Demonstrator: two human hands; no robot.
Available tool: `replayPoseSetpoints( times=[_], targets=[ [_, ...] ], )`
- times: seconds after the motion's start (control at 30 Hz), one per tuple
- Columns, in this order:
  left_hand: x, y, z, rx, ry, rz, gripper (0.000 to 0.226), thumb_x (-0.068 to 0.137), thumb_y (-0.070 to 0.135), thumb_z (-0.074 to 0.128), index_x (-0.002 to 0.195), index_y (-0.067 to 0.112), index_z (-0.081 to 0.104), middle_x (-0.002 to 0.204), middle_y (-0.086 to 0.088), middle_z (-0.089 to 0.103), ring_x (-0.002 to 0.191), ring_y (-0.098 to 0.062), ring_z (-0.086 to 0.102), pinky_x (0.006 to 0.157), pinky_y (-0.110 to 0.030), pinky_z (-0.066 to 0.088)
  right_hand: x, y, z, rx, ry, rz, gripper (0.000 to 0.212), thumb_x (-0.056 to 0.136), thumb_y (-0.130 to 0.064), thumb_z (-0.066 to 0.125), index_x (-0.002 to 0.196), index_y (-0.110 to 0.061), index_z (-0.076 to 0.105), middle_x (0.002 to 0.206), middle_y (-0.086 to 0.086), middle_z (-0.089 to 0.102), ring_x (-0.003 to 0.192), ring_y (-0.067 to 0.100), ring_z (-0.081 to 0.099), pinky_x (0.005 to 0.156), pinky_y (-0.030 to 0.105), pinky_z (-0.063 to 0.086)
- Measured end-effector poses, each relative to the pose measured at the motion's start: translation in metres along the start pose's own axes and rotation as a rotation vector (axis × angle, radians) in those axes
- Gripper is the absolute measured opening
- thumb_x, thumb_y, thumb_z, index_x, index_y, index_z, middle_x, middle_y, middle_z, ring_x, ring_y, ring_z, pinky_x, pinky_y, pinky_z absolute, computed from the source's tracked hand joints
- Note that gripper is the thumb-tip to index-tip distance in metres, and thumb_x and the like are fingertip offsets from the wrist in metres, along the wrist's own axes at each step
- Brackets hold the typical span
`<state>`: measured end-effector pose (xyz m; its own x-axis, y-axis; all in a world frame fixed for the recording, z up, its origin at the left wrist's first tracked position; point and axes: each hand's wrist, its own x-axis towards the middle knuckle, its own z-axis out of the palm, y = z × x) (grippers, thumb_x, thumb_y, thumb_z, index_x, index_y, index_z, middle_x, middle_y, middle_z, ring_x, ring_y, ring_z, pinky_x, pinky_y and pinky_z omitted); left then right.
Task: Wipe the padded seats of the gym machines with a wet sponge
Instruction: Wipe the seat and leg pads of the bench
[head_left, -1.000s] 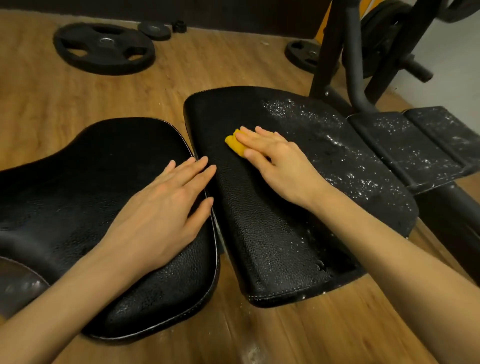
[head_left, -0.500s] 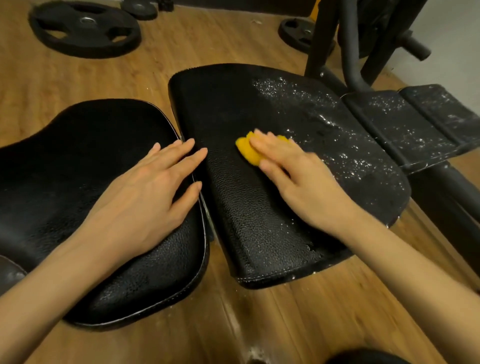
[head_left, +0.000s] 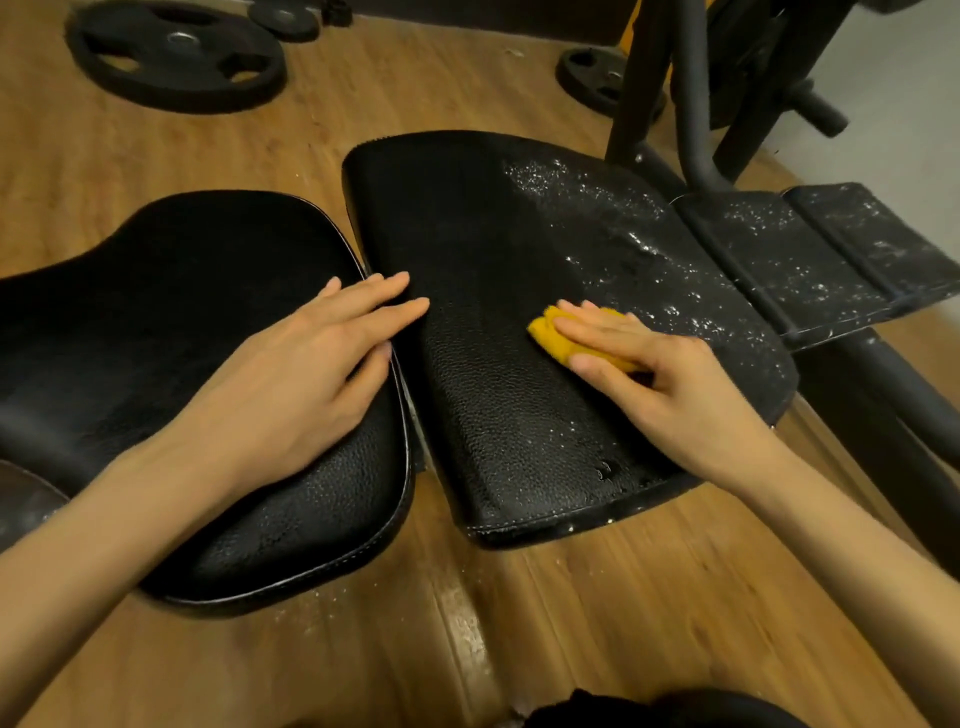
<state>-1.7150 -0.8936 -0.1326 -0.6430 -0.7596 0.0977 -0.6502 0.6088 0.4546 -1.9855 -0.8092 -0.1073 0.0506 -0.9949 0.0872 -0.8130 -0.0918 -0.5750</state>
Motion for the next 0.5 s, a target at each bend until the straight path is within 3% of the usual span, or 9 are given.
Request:
replayPoseSetpoints(
  times=[0.1,0.23,0.3,0.43,0.5],
  targets=[
    [-0.004,0.004,0.003,-0.019,-0.040,-0.027,0.055,0.094,0.045,0.028,0.149,0.046,0.024,0.159,0.027,0.009,0.149,-0.009,0.007,0.114,-0.023,0.009,-0.005,-0.004,-0.001,0.047,0.053,0.044,0.038,0.094,-0.032,0.058,0.132,-0.027,0.056,0.141,-0.012,0.050,0.138,0.002,0.036,0.121,0.040,0.022],
    [-0.002,0.006,0.004,0.002,-0.023,-0.021,0.054,0.096,0.044,0.031,0.149,0.046,0.024,0.159,0.026,0.010,0.148,-0.007,0.008,0.113,-0.021,0.007,-0.001,-0.043,0.038,-0.115,-0.071,-0.184,0.039,0.097,-0.034,0.054,0.135,-0.025,0.055,0.144,-0.010,0.048,0.141,0.004,0.033,0.122,0.029,0.014],
    [-0.003,0.007,0.003,0.025,-0.043,-0.020,0.056,0.095,0.046,0.031,0.150,0.045,0.021,0.159,0.025,0.008,0.145,-0.006,0.004,0.112,-0.022,0.006,-0.010,-0.040,0.034,-0.106,-0.107,-0.217,0.040,0.098,-0.033,0.053,0.136,-0.023,0.054,0.145,-0.010,0.047,0.141,0.002,0.032,0.122,0.029,0.015],
    [-0.006,0.011,0.003,0.046,-0.050,-0.036,0.061,0.091,0.056,0.027,0.151,0.044,0.019,0.159,0.024,0.007,0.142,-0.007,0.003,0.109,-0.025,0.010,-0.034,-0.002,-0.007,0.044,0.046,-0.002,0.037,0.096,-0.032,0.055,0.132,-0.027,0.057,0.141,-0.015,0.050,0.137,-0.002,0.037,0.121,0.041,0.022],
    [-0.006,0.011,0.004,0.063,-0.046,-0.051,0.064,0.089,0.059,0.027,0.151,0.044,0.020,0.160,0.023,0.008,0.144,-0.010,0.007,0.110,-0.027,0.013,-0.036,-0.011,0.001,-0.009,0.069,-0.007,0.036,0.096,-0.033,0.055,0.131,-0.029,0.058,0.141,-0.014,0.051,0.137,-0.001,0.037,0.121,0.041,0.020]
  ],
)
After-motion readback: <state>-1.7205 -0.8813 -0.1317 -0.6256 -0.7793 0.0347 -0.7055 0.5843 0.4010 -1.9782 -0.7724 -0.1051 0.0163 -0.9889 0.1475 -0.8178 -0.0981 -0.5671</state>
